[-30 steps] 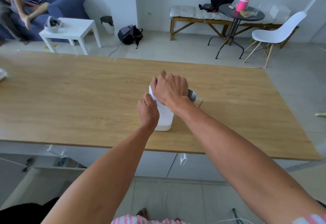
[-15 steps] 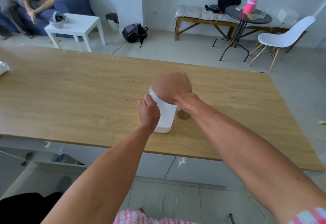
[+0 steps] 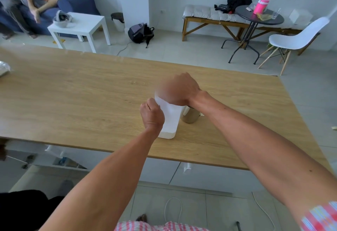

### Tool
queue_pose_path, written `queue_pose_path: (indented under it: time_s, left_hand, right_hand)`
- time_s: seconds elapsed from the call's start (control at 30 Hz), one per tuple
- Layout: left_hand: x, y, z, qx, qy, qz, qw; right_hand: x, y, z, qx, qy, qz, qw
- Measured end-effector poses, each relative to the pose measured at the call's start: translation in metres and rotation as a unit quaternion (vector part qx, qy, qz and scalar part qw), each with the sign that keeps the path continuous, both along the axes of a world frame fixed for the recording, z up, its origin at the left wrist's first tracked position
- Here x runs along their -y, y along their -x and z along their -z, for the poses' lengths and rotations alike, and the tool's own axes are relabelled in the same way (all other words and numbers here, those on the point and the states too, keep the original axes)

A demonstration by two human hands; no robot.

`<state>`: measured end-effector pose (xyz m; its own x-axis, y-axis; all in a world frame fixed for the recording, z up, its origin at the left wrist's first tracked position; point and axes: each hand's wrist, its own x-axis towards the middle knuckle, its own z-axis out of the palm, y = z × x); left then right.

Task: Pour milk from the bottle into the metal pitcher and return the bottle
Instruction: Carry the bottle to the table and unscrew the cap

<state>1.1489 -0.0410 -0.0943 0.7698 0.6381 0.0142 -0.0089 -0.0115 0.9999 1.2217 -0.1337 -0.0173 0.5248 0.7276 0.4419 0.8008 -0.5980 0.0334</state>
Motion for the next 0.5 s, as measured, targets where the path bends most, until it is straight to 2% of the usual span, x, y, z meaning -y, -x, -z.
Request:
queue_pose_path:
  time_s: [0.07, 0.2, 0.3, 0.37, 0.5]
  left_hand:
    - [0.001, -0.001, 0.000, -0.001, 0.000, -0.009, 1.000]
    - [0.002, -0.001, 0.002, -0.002, 0.017, -0.016, 1.000]
    - [0.001, -0.003, 0.005, -0.008, 0.012, -0.021, 1.000]
    - [0.001, -0.003, 0.005, -0.010, -0.005, -0.029, 1.000]
    - [0.002, -0.001, 0.002, -0.013, -0.007, -0.027, 1.000]
  right_hand:
    - [0.006, -0.004, -0.002, 0.001, 0.021, -0.011, 1.000]
    - [0.020, -0.001, -0.007, 0.014, 0.008, 0.062, 0.998]
    - [0.025, 0.004, -0.011, -0.017, 0.016, 0.005, 1.000]
    - [0.025, 0.007, -0.019, -0.035, 0.055, -0.021, 0.998]
    - [0.026, 0.014, -0.029, -0.055, 0.099, 0.011, 0.993]
